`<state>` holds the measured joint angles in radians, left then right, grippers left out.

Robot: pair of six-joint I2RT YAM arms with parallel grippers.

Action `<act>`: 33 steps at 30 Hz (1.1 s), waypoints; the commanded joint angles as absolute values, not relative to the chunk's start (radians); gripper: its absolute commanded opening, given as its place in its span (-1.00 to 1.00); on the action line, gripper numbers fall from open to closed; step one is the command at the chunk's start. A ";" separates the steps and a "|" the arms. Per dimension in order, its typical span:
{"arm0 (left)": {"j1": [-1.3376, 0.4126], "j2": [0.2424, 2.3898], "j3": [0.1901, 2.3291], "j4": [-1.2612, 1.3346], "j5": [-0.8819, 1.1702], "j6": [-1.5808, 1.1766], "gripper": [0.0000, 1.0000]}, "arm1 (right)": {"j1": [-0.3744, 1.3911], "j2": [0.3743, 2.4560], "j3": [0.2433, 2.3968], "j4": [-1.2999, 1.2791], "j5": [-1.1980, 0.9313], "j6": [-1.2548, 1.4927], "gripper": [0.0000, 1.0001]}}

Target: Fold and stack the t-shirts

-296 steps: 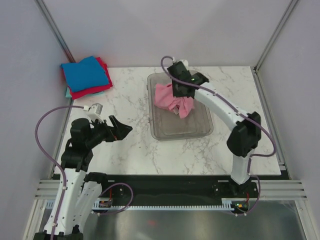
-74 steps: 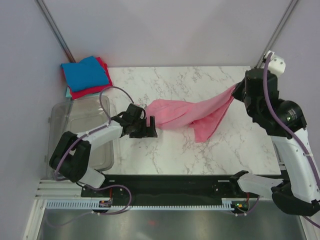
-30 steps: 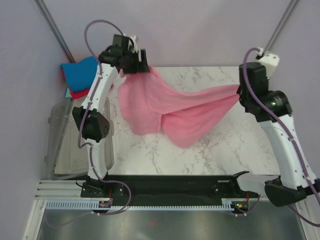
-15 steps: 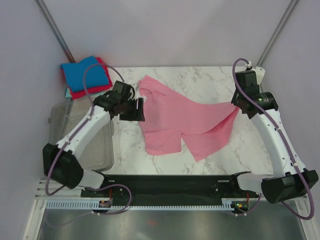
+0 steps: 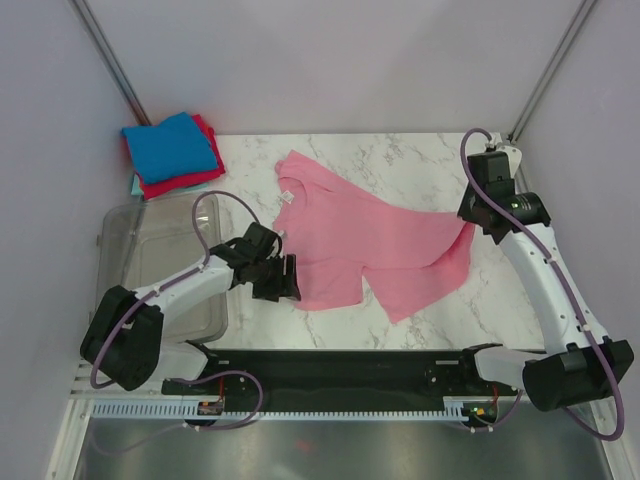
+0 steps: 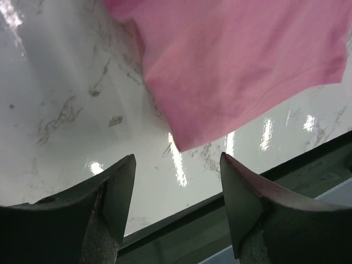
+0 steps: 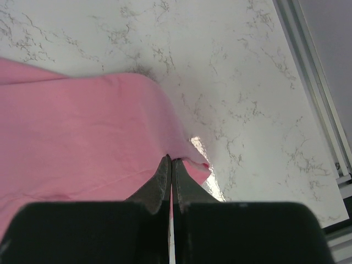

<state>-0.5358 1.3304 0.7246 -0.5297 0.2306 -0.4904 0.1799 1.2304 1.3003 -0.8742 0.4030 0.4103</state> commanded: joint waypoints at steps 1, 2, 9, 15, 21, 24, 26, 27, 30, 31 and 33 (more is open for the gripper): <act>-0.543 1.379 0.703 -0.336 0.310 -0.557 0.40 | 0.169 1.187 1.293 -0.838 0.387 0.396 -1.00; -0.543 1.394 0.698 -0.321 0.330 -0.560 0.40 | 0.164 1.187 1.289 -0.838 0.387 0.393 -1.00; -0.575 1.454 0.687 -0.256 0.331 -0.592 0.11 | 0.149 1.178 1.262 -0.831 0.377 0.387 -1.00; -0.575 1.316 0.681 -0.263 0.327 -0.612 -0.96 | 0.135 1.154 1.241 -0.827 0.353 0.393 -1.00; -0.575 1.033 0.935 -0.546 0.190 -0.551 -0.96 | 0.137 1.046 1.282 -0.859 0.311 0.396 -1.00; -0.575 0.947 1.147 -0.682 0.129 -0.503 -0.96 | 0.135 0.961 1.337 -0.884 0.305 0.402 -1.00; -0.575 0.920 1.316 -0.759 0.097 -0.466 -0.96 | 0.137 0.887 1.394 -0.903 0.311 0.416 -1.00; -0.575 0.908 1.425 -0.779 0.091 -0.441 -0.96 | 0.137 0.840 1.414 -0.911 0.314 0.422 -1.00; -0.575 0.904 1.622 -0.824 0.089 -0.353 -0.96 | 0.137 0.751 1.500 -0.933 0.319 0.458 -1.00; -0.575 0.904 1.662 -0.830 0.089 -0.329 -0.96 | 0.137 0.729 1.538 -0.942 0.315 0.466 -1.00; -0.575 0.896 1.756 -0.841 0.091 -0.267 -0.96 | 0.137 0.689 1.572 -0.949 0.299 0.482 -1.00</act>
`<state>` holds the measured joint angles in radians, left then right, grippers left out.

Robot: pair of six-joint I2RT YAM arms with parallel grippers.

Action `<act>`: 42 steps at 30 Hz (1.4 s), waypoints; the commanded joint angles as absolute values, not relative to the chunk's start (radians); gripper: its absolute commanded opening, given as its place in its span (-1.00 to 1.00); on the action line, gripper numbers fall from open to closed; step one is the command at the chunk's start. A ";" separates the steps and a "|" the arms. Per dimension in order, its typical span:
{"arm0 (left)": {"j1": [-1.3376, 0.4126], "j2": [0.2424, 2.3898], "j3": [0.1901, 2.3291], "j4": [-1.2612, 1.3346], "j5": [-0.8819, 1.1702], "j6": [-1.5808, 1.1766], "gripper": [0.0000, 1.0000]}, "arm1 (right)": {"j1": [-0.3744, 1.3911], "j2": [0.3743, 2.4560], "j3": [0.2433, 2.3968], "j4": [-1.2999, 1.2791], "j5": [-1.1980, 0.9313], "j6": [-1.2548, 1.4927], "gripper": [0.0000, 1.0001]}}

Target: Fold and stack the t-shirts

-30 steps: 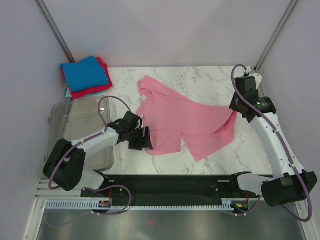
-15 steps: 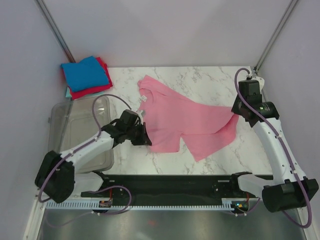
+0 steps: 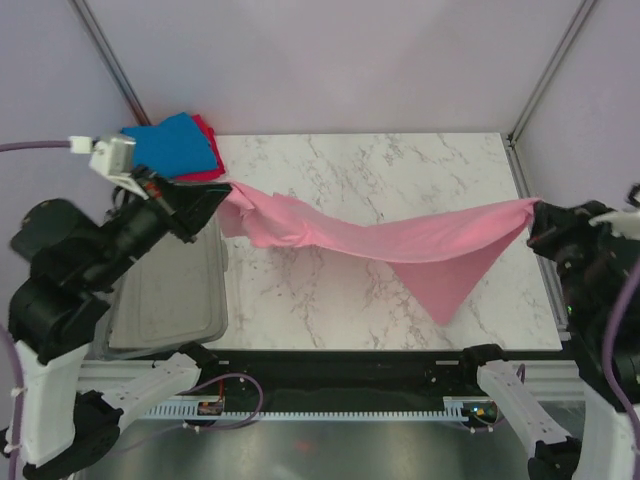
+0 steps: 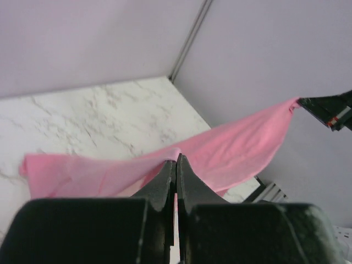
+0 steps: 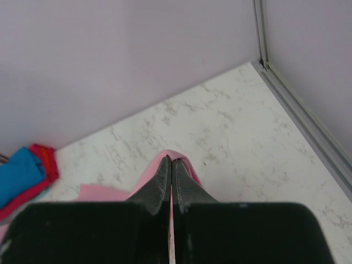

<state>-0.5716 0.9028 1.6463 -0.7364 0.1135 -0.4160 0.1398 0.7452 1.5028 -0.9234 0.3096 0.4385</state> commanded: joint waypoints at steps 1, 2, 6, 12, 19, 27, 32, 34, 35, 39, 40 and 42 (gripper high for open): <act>-0.575 0.890 1.785 -0.844 0.097 -0.250 -0.96 | 0.137 0.651 1.589 -0.957 0.293 0.482 -1.00; -0.575 0.885 1.813 -0.844 0.110 -0.236 -0.96 | 0.137 0.629 1.618 -0.959 0.285 0.479 -1.00; -0.575 0.876 1.972 -0.838 0.166 -0.187 -0.96 | 0.135 0.516 1.683 -0.945 0.264 0.456 -1.00; -0.574 0.885 2.088 -0.737 0.238 -0.118 -0.96 | 0.137 0.451 1.738 -0.868 0.333 0.419 -1.00; -0.574 1.130 2.224 -0.713 0.067 -0.089 -0.96 | 0.179 0.736 1.802 -0.879 0.590 0.328 -1.00; -0.268 1.725 2.352 -0.807 0.152 -0.199 -0.95 | 0.201 1.372 1.718 -0.819 0.654 0.277 -1.00; -0.178 2.207 2.572 -0.991 0.321 -0.239 0.54 | 0.089 1.669 1.752 -0.833 0.500 0.316 0.71; -0.179 2.223 2.530 -0.968 0.318 -0.221 0.80 | 0.080 1.677 1.741 -0.784 0.515 0.314 0.96; -0.179 2.208 2.481 -0.956 0.310 -0.206 0.82 | 0.071 1.671 1.737 -0.773 0.511 0.313 0.96; -0.178 2.148 2.389 -0.908 0.255 -0.178 0.87 | 0.067 1.620 1.707 -0.739 0.485 0.311 0.96; -0.178 2.137 2.372 -0.901 0.255 -0.178 0.87 | 0.066 1.608 1.680 -0.726 0.465 0.313 0.96; -0.181 2.088 2.298 -0.891 0.270 -0.186 0.87 | 0.067 1.571 1.640 -0.695 0.431 0.316 0.96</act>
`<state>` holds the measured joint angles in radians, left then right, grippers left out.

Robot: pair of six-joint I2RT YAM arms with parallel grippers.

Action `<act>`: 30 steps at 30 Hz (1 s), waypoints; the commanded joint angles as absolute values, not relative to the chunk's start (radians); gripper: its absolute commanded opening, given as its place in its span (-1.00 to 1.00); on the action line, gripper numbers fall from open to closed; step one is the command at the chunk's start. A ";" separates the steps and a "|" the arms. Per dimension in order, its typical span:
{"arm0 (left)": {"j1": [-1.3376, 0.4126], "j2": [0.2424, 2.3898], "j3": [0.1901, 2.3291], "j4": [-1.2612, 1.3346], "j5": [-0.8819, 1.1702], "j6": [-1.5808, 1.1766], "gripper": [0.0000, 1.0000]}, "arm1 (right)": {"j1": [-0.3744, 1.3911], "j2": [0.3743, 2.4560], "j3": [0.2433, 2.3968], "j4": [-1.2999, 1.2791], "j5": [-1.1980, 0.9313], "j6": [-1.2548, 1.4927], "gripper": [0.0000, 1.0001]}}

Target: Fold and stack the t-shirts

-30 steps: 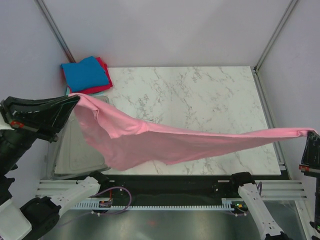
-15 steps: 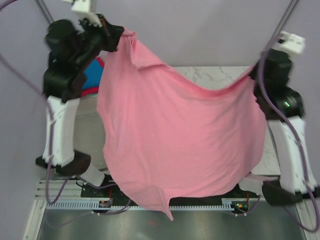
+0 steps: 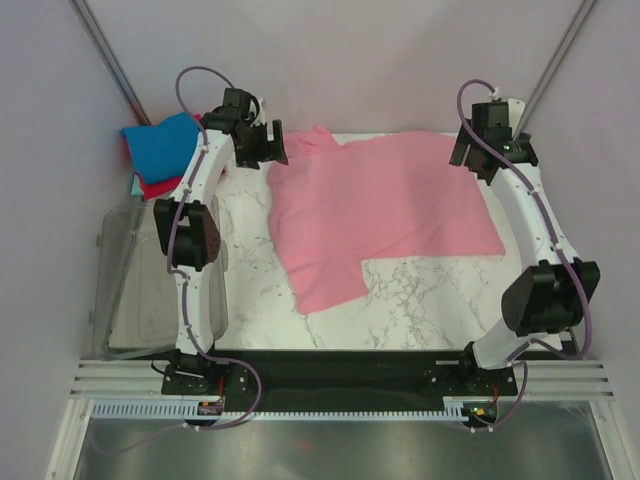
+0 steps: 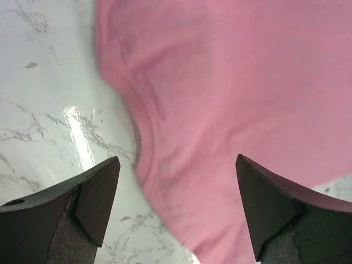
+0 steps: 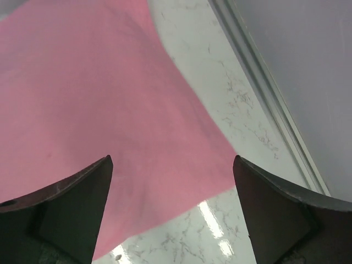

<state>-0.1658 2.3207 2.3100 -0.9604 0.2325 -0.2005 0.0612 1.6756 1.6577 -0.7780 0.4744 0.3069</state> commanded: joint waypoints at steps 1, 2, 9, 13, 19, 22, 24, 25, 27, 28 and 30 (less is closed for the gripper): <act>-0.184 2.063 2.266 -0.879 0.281 -0.187 0.86 | 0.066 1.557 1.588 -0.686 0.414 0.316 0.96; -0.187 2.039 2.176 -0.868 0.279 -0.199 0.86 | 0.066 1.531 1.559 -0.674 0.381 0.321 0.96; -0.332 1.700 1.538 -0.615 0.218 -0.302 0.85 | 0.066 1.448 1.222 -0.542 0.220 0.360 0.96; -0.471 1.589 1.229 -0.461 0.235 -0.417 0.81 | 0.061 1.427 1.117 -0.503 0.169 0.387 0.96; -0.685 1.634 1.006 -0.292 0.267 -0.584 0.78 | 0.034 1.368 1.036 -0.480 0.103 0.419 0.96; -0.759 1.655 0.965 -0.261 0.232 -0.646 0.79 | 0.032 1.322 1.005 -0.482 0.084 0.426 0.96; -0.802 1.657 0.934 -0.236 0.210 -0.696 0.79 | 0.032 1.289 0.989 -0.483 0.065 0.433 0.96; -0.813 1.661 0.925 -0.212 0.192 -0.709 0.79 | 0.032 1.279 0.977 -0.482 0.060 0.434 0.96; -0.839 1.678 0.922 -0.203 0.176 -0.739 0.79 | 0.032 1.266 0.965 -0.480 0.045 0.443 0.96; -0.845 1.696 0.923 -0.201 0.157 -0.747 0.79 | 0.032 1.262 0.959 -0.482 0.040 0.445 0.96; -0.860 1.730 0.936 -0.199 0.121 -0.773 0.74 | 0.032 1.256 0.951 -0.483 0.031 0.445 0.96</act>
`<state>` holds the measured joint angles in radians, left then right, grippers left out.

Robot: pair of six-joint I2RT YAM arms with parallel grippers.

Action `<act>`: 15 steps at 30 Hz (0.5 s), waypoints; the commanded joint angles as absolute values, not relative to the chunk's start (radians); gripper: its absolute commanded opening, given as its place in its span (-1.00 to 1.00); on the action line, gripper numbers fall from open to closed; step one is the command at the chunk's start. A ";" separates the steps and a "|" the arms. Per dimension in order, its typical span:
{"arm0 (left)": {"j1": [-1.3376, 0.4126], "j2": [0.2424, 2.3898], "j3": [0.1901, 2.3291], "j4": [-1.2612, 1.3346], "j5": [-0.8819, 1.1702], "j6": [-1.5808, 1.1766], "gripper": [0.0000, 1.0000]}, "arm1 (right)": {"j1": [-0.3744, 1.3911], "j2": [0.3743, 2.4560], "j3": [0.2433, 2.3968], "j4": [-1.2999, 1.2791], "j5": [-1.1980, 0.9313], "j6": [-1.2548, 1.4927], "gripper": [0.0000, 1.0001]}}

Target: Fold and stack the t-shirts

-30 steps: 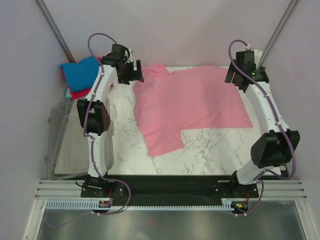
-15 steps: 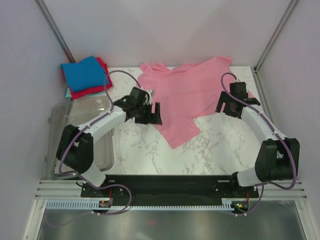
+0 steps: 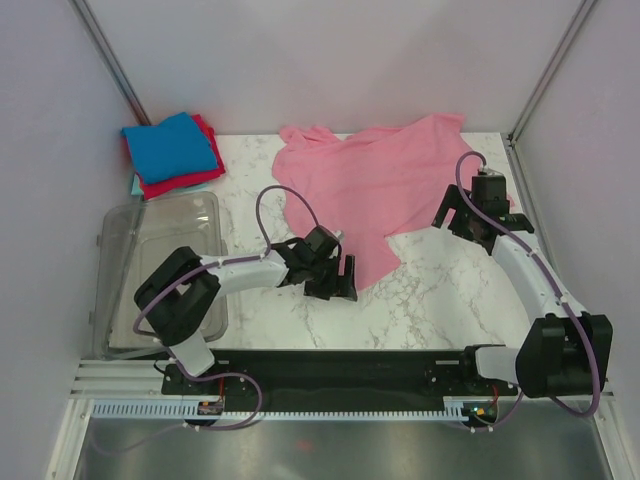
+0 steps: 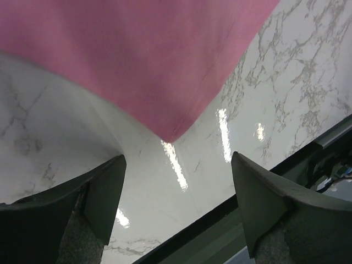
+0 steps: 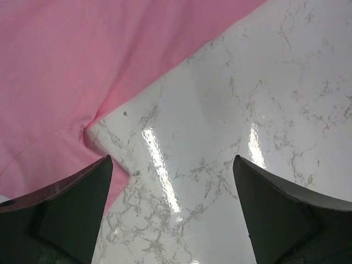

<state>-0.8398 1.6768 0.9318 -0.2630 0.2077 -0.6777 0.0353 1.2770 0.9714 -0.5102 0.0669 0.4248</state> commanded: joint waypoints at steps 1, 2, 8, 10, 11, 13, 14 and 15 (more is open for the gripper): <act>-0.865 1.742 0.936 -0.195 0.111 -0.787 0.71 | 0.032 1.255 0.950 -0.483 0.031 0.446 0.96; -0.867 1.753 0.931 -0.167 0.106 -0.804 0.65 | 0.032 1.250 0.948 -0.483 0.029 0.443 0.96; -0.868 1.874 0.936 -0.057 0.159 -0.847 -0.12 | 0.032 1.244 0.931 -0.483 0.037 0.440 0.96; -0.868 1.873 0.933 -0.034 0.175 -0.850 -0.71 | 0.032 1.241 0.927 -0.485 0.047 0.439 0.96; -0.865 1.838 0.924 -0.035 0.169 -0.850 -0.93 | 0.031 1.238 0.925 -0.491 0.055 0.439 0.96; -0.854 1.769 0.893 -0.081 0.123 -0.832 -0.96 | 0.026 1.229 0.922 -0.503 0.095 0.442 0.96; -0.827 1.682 0.876 -0.104 0.108 -0.822 -0.96 | 0.023 1.226 0.919 -0.509 0.097 0.445 0.96; -0.807 1.622 0.856 -0.151 0.074 -0.813 -0.96 | 0.009 1.221 0.917 -0.508 0.091 0.442 0.96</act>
<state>-0.8494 1.7699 0.9131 -0.0399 0.1787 -0.8337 0.0296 1.2579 0.9222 -0.5140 0.0597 0.4324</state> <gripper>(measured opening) 0.029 0.982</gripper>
